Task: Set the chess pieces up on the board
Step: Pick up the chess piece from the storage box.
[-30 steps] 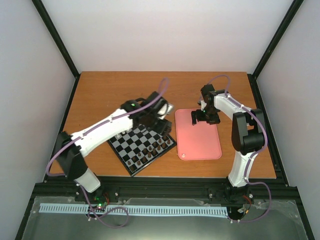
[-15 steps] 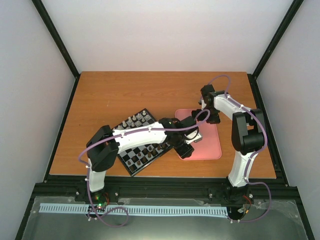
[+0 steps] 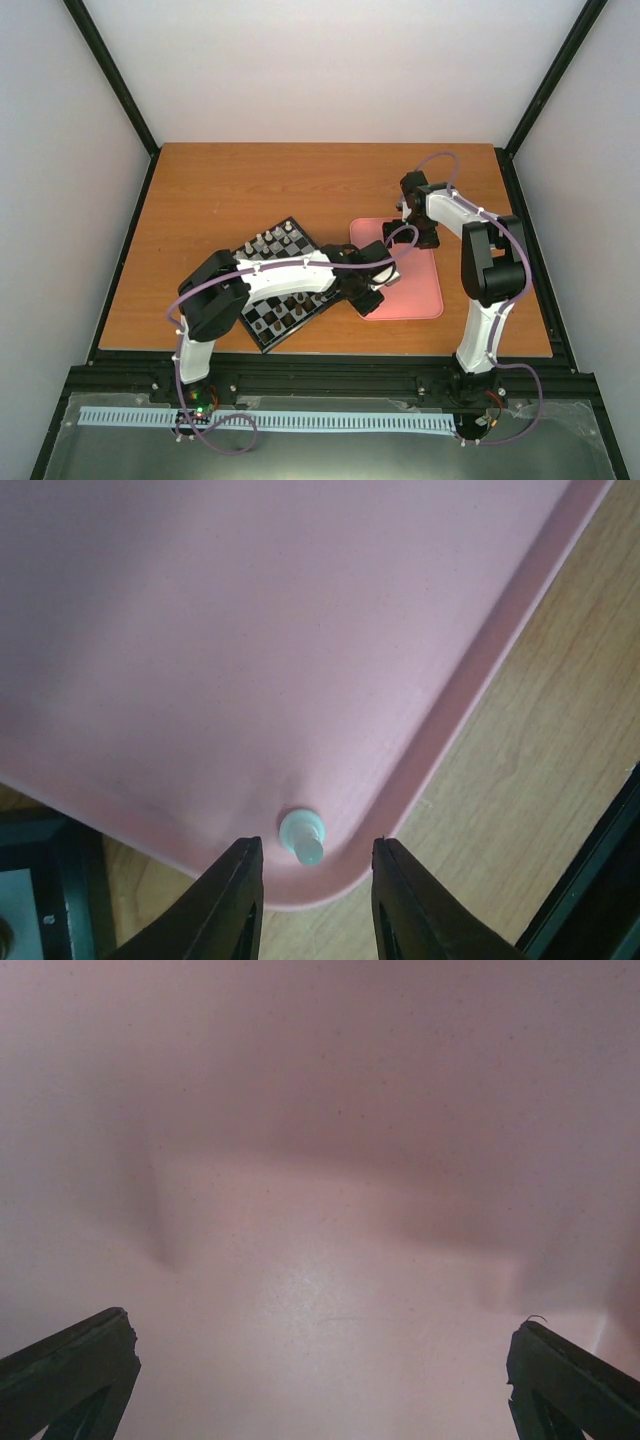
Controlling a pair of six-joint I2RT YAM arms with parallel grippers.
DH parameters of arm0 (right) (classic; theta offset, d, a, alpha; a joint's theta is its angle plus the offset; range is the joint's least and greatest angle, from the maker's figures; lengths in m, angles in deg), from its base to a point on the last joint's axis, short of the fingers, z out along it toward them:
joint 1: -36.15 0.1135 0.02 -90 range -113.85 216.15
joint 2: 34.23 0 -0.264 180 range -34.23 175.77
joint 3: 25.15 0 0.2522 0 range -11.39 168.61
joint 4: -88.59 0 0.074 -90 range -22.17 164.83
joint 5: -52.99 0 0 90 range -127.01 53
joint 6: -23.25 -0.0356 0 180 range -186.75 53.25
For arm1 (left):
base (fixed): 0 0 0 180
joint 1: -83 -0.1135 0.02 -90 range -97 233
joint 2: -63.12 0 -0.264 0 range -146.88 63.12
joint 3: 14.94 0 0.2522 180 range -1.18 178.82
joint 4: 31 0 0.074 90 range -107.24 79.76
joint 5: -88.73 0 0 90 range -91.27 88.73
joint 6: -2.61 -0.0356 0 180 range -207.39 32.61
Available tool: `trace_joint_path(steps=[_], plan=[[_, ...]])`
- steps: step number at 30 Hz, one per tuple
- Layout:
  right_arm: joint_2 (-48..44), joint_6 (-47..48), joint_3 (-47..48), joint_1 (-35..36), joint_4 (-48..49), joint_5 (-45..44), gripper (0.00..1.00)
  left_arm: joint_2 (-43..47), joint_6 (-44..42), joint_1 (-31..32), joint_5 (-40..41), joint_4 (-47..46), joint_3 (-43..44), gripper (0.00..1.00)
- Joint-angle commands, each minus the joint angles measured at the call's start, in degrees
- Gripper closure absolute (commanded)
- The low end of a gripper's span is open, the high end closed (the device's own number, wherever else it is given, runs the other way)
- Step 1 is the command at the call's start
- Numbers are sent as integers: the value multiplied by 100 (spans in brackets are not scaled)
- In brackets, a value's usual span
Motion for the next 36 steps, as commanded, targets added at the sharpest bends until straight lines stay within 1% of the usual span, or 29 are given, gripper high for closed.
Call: trace_joint_path(steps=[1,10,13,27,32,36], plan=[[48,18,59,34,56,-71,0,-175,75,28,-128,-194,133,67],[124,23,81,-65,96,-35,0,-176,70,25,-265,-203,-95,67],[160,34,125,-74,75,-34,0,-224,73,25,-313,-228,-138,72],[190,54,201,-77,56,20,0,-338,127,25,-7,-476,-249,73],[175,62,186,-76,48,24,0,-408,171,30,81,-563,-227,79],[164,74,175,-80,47,37,0,-428,174,28,171,-555,-180,90]])
